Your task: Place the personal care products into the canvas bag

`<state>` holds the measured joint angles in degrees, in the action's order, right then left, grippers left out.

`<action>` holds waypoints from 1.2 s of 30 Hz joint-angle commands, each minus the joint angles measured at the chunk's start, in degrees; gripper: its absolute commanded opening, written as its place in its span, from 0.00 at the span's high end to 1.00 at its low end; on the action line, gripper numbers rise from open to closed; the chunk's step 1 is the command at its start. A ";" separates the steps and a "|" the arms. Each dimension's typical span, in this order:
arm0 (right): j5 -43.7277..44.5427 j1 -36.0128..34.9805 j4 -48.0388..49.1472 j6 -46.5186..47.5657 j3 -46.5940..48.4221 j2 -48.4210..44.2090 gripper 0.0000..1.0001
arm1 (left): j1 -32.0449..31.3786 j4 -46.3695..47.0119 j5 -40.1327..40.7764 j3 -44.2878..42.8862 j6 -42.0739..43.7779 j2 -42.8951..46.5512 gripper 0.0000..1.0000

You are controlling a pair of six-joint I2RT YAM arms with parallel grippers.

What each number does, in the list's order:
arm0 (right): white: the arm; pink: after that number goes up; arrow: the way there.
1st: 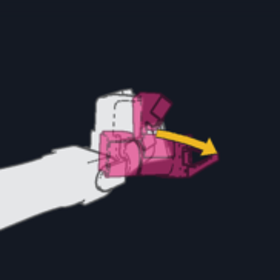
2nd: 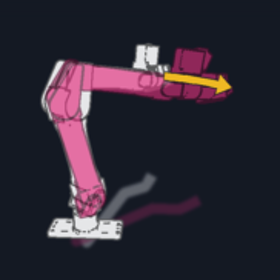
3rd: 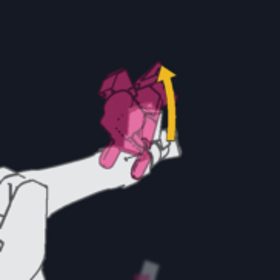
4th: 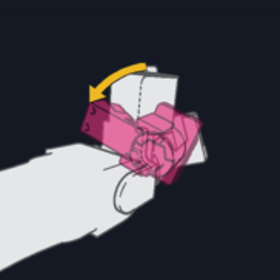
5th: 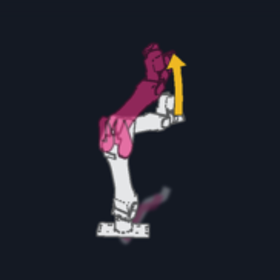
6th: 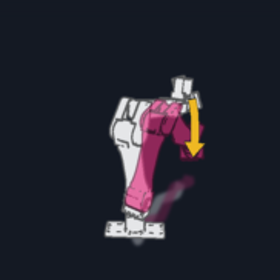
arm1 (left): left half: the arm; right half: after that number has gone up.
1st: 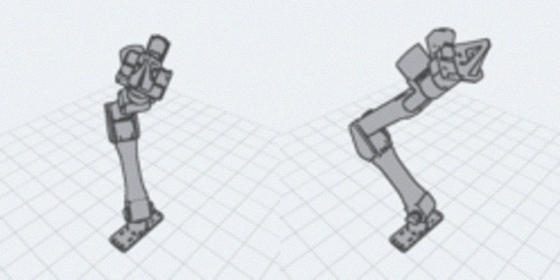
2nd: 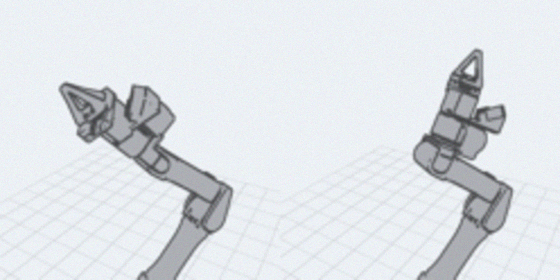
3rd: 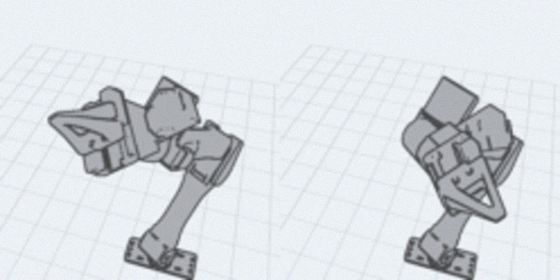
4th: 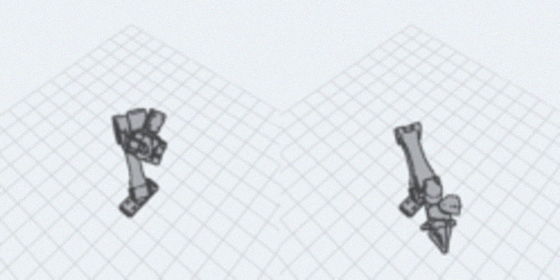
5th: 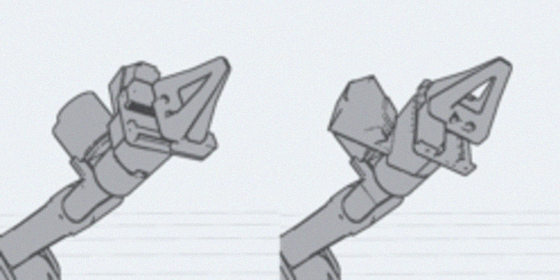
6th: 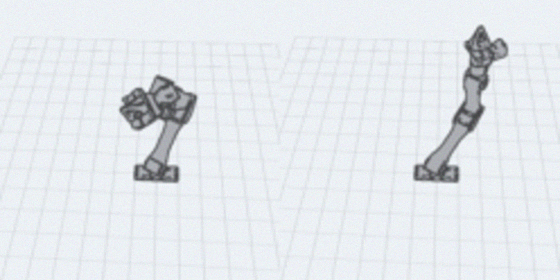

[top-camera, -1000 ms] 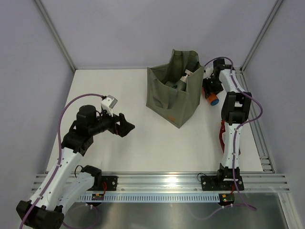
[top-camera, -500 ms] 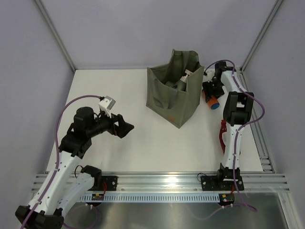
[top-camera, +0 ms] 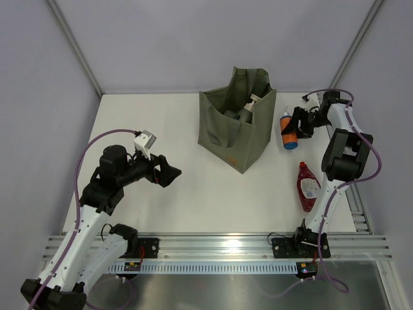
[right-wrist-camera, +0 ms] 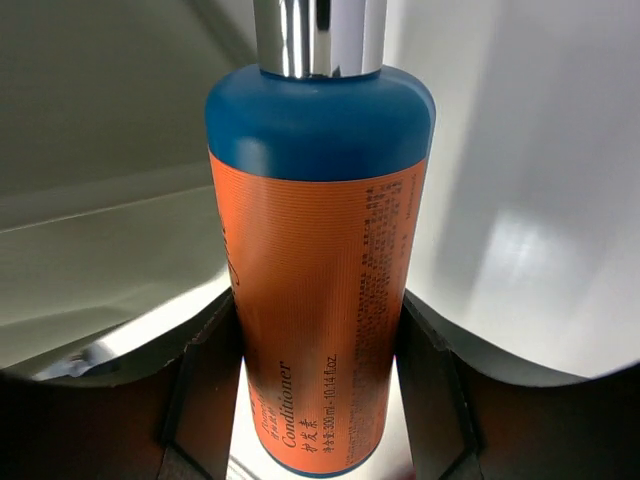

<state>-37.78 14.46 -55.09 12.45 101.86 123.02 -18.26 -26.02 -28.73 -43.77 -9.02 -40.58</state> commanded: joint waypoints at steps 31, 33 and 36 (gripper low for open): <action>-7.92 -25.27 50.25 -7.18 -6.64 -25.19 1.00 | 0.07 3.35 -2.12 -4.57 -5.93 -2.40 0.01; -9.15 -25.27 51.74 -3.94 -9.83 -26.16 1.00 | 0.16 3.96 -2.38 -3.87 -5.92 -2.75 0.01; -9.33 -25.53 51.58 -1.12 -13.88 -27.39 0.89 | 0.16 5.36 -3.26 -3.08 -6.45 -3.19 0.01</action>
<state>-46.09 -10.76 -9.19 7.25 89.95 100.14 -18.26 -24.21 -30.44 -46.85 -14.87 -43.92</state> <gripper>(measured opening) 0.626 0.987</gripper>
